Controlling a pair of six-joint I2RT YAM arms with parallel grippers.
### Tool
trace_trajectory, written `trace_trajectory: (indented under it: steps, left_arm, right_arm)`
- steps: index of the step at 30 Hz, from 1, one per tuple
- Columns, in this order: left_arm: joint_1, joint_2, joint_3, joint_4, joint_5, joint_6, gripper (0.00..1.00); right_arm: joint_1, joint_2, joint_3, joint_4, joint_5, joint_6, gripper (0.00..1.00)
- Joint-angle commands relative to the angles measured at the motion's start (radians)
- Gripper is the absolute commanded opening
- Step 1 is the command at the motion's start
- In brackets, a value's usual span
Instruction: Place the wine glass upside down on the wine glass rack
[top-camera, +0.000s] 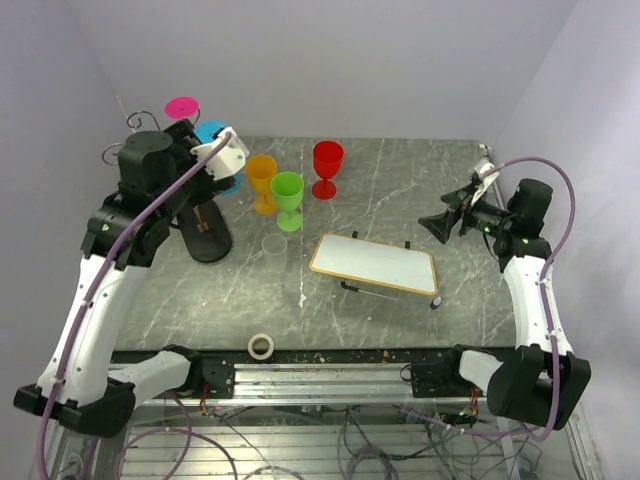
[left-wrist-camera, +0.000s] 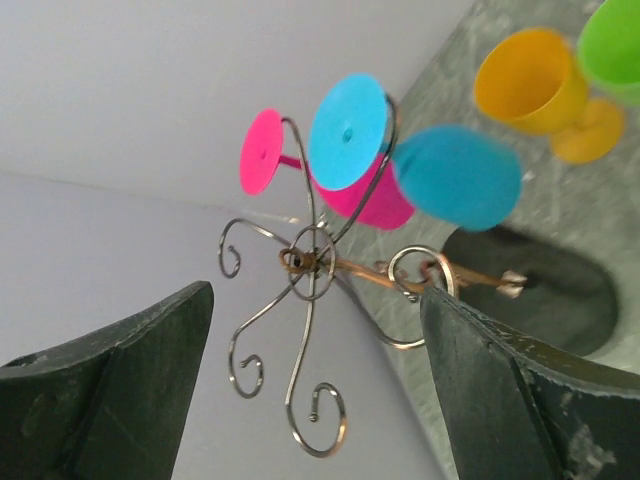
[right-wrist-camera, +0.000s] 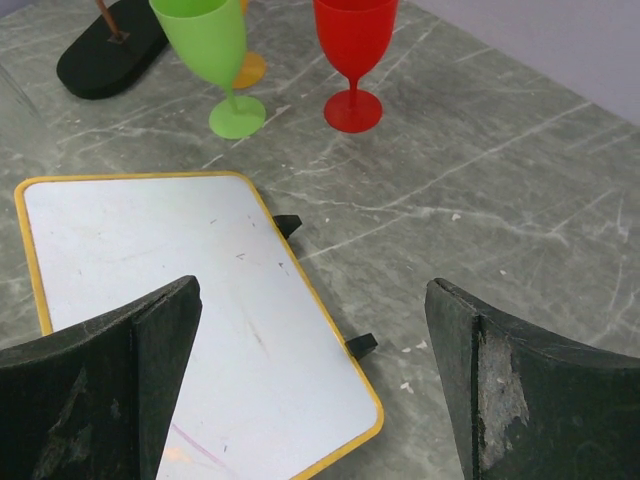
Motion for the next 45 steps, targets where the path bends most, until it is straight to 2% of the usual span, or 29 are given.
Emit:
trace_trajectory:
  steps: [1, 4, 7, 14, 20, 26, 30, 39, 45]
  left_arm:
    - [0.014, -0.041, 0.052, -0.066, 0.234, -0.173, 0.96]
    - [0.037, -0.050, 0.059, -0.064, 0.299, -0.244, 0.96]
    - [0.064, -0.060, 0.062, -0.064, 0.327, -0.311, 0.97]
    - [0.095, -0.036, 0.129, -0.136, 0.276, -0.485, 0.98]
    - [0.170, -0.054, 0.118, -0.102, 0.384, -0.577, 1.00]
    - [0.255, -0.019, 0.131, -0.086, 0.466, -0.667, 1.00]
    - [0.330, -0.015, 0.104, -0.059, 0.531, -0.694, 1.00]
    - [0.416, 0.010, 0.089, -0.053, 0.621, -0.657, 1.00]
    - [0.469, 0.004, 0.070, -0.080, 0.623, -0.626, 0.99]
  right_arm:
    - [-0.036, 0.009, -0.019, 0.043, 0.012, 0.016, 0.94]
    - [-0.057, 0.023, -0.015, 0.035, 0.017, 0.022, 0.94]
    - [-0.058, 0.046, 0.024, -0.052, 0.056, -0.007, 0.94]
    - [-0.053, 0.078, 0.152, -0.285, 0.122, -0.119, 0.94]
    - [0.003, 0.079, 0.266, -0.300, 0.205, -0.077, 0.94]
    - [0.206, 0.166, 0.418, -0.285, 0.397, -0.031, 0.91]
    - [0.316, 0.255, 0.503, -0.260, 0.459, -0.007, 0.90]
    - [0.600, 0.520, 0.725, -0.233, 0.619, 0.078, 0.84]
    - [0.723, 0.696, 0.882, -0.223, 0.711, 0.153, 0.78]
